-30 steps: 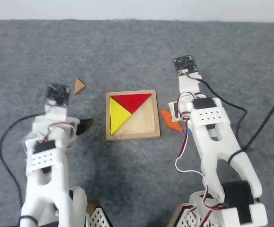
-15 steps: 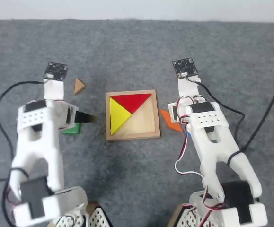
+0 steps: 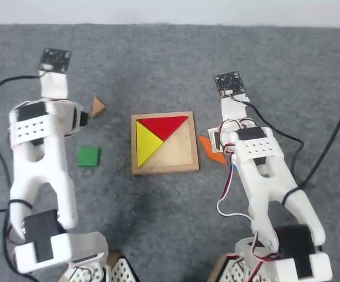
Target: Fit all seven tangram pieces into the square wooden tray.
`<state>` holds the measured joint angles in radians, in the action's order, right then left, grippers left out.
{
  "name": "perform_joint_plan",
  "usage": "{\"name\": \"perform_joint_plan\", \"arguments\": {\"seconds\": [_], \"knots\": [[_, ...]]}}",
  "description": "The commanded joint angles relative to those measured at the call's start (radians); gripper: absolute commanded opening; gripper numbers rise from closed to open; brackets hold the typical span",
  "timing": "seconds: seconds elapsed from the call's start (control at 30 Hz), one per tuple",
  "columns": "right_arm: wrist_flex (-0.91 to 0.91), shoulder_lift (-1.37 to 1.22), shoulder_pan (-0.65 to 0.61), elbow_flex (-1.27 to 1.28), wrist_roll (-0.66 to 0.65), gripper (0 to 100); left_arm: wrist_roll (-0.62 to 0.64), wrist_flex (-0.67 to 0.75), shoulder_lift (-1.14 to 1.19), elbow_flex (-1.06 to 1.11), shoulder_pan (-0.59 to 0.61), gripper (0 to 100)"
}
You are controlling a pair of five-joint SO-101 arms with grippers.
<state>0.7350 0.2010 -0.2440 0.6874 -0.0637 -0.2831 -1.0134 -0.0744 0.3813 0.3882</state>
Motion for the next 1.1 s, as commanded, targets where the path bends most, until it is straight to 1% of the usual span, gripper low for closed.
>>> {"name": "perform_joint_plan", "arguments": {"seconds": [0.0,0.1,0.23,0.3,0.43,0.53,0.67,0.93,1.07], "knots": [[-0.021,0.056,0.001,-0.003,0.009,1.0,0.071,0.055,-0.003,-0.048,-0.035,25],[-0.021,0.056,0.002,-0.003,0.008,1.0,0.130,0.077,0.028,-0.062,-0.038,25],[-0.021,0.056,0.002,-0.003,0.008,1.0,0.173,0.064,0.170,-0.154,-0.046,25],[-0.021,0.056,0.002,-0.003,0.008,1.0,0.193,0.021,0.264,-0.231,-0.051,25],[-0.021,0.056,0.004,-0.003,0.006,1.0,0.238,-0.107,0.440,-0.446,-0.051,25],[-0.021,0.056,0.004,-0.003,0.006,1.0,0.238,-0.192,0.543,-0.593,-0.051,25],[-0.021,0.056,0.004,-0.003,0.006,1.0,0.239,-0.250,0.644,-0.748,-0.052,25],[-0.022,0.056,0.004,-0.003,0.006,1.0,0.239,-0.315,0.835,-0.974,-0.118,25],[-0.022,0.056,0.004,-0.003,0.006,1.0,0.264,-0.338,0.956,-1.109,-0.112,24]]}}
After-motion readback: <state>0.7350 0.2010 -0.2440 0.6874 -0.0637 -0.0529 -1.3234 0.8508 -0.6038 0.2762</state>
